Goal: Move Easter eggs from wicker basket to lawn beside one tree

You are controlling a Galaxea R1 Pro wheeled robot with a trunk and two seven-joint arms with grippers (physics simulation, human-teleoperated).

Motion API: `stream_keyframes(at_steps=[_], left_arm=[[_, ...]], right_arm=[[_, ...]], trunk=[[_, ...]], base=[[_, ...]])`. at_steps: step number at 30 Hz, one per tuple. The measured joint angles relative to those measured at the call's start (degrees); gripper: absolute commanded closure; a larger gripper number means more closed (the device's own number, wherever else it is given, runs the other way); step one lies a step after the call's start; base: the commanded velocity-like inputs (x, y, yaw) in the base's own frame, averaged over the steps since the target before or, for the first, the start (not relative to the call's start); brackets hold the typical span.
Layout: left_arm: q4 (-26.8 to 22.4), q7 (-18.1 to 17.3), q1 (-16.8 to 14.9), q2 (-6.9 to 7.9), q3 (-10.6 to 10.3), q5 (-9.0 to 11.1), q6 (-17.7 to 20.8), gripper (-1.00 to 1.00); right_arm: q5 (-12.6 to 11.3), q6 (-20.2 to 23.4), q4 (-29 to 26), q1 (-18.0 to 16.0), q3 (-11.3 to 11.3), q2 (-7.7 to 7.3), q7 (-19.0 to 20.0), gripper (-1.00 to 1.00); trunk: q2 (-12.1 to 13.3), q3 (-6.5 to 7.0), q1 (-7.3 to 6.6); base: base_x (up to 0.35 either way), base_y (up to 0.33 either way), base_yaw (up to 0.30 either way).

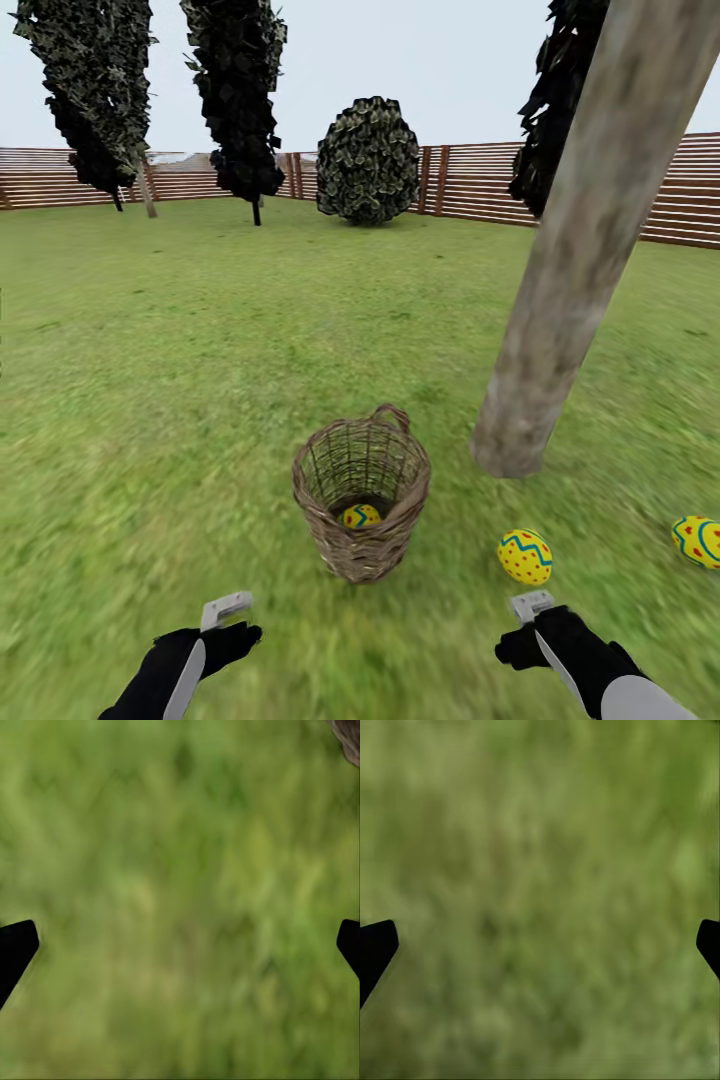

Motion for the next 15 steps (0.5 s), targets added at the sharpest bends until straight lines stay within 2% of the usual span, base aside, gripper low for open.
stream_keyframes(at_steps=[15], left_arm=[[0.0,-0.06,0.0,0.06,0.0,0.0,0.0,-1.0]], right_arm=[[0.0,0.0,0.0,0.0,0.0,0.0,0.0,-1.0]], trunk=[[0.0,0.0,-0.01]], base=[[0.076,0.334,0.0]])
